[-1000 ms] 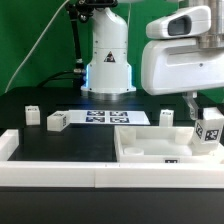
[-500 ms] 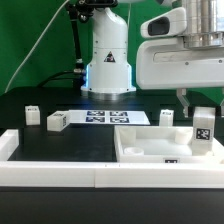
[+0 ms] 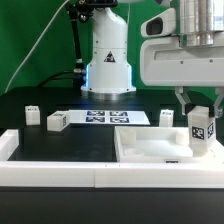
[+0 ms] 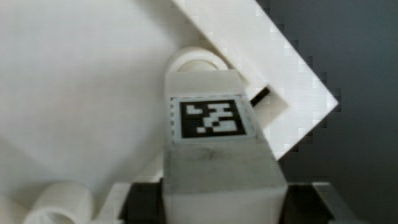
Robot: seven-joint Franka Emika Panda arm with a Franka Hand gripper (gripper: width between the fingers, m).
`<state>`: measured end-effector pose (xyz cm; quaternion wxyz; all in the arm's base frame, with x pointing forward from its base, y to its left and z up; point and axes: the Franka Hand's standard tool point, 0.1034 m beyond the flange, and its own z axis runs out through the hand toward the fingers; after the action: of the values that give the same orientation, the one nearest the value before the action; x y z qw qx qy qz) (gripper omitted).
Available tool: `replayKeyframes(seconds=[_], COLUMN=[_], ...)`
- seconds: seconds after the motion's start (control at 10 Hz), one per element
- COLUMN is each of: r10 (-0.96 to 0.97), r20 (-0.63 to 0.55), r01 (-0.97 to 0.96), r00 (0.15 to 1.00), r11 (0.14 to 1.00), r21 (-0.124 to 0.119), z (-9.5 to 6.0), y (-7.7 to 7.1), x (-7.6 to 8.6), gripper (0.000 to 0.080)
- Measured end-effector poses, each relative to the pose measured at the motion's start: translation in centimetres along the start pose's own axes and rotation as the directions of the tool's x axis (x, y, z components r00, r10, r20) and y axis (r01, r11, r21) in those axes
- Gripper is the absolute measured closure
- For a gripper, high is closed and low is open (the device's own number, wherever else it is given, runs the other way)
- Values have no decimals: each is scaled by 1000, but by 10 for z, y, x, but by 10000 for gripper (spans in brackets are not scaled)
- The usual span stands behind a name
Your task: Assemble one leg
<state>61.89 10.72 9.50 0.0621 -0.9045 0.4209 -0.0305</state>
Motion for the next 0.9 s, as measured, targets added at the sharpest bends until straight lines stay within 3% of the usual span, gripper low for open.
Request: replayKeyframes(seconds=[0.5, 0.9], r10=[293, 347], r20=[31, 57], r01=[-293, -348], r00=[956, 936], r11=[956, 937], r21=[10, 10], z=[2, 2], y=[-8, -9], x=[-11, -12], gripper=[508, 508])
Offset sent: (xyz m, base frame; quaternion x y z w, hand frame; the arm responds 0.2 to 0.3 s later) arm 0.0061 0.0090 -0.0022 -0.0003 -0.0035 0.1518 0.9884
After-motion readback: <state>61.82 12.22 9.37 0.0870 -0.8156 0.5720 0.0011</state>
